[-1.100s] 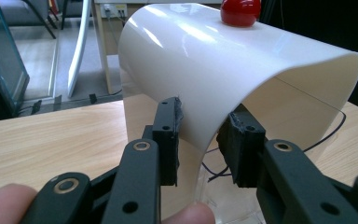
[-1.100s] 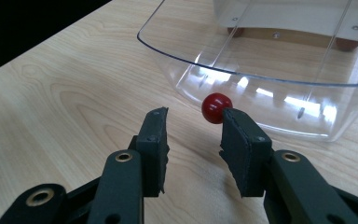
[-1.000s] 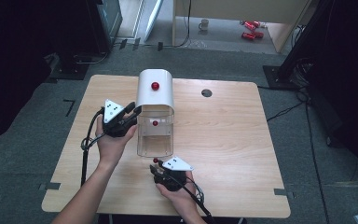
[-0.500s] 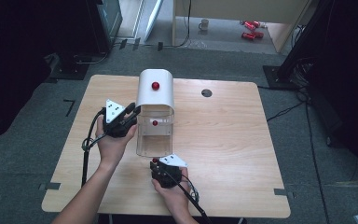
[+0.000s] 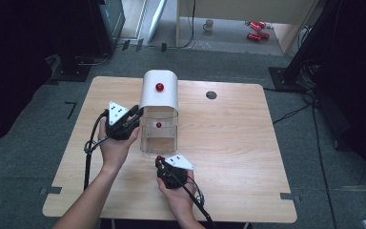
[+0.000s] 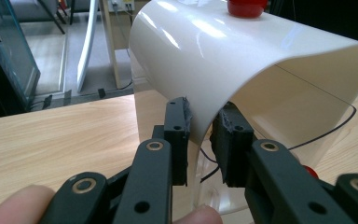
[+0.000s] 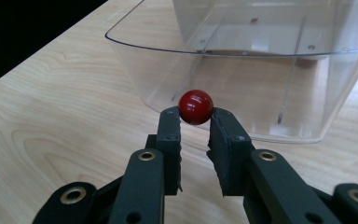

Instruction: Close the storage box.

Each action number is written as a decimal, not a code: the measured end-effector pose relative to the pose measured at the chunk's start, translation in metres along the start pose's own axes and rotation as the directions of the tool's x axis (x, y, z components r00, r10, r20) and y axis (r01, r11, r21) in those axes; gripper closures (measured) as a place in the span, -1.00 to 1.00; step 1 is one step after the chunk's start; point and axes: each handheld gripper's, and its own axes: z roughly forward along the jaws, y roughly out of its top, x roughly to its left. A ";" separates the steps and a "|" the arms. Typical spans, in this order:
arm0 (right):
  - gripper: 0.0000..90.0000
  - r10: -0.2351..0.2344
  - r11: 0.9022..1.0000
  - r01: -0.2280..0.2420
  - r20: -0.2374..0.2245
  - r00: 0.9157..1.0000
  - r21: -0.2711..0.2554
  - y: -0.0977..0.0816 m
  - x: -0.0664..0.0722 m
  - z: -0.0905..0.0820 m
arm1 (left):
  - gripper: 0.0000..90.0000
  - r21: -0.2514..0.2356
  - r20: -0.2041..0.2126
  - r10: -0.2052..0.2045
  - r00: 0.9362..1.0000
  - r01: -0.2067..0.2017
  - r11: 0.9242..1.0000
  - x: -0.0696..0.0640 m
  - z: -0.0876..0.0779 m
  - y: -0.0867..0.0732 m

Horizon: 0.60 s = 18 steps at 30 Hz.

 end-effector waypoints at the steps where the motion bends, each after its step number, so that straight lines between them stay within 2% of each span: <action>1: 0.68 -0.006 1.000 0.006 0.004 1.000 -0.006 0.002 -0.001 0.000 | 0.71 0.001 0.000 0.002 1.000 -0.002 1.000 0.000 0.000 0.000; 11: 0.67 -0.014 1.000 0.015 0.020 1.000 -0.010 0.010 -0.005 0.011 | 0.81 0.005 -0.006 -0.010 1.000 0.010 1.000 0.002 0.004 0.001; 18: 0.67 -0.022 1.000 0.022 0.019 1.000 -0.005 0.008 -0.004 0.013 | 0.61 0.003 -0.026 -0.003 1.000 0.003 1.000 0.002 0.012 0.003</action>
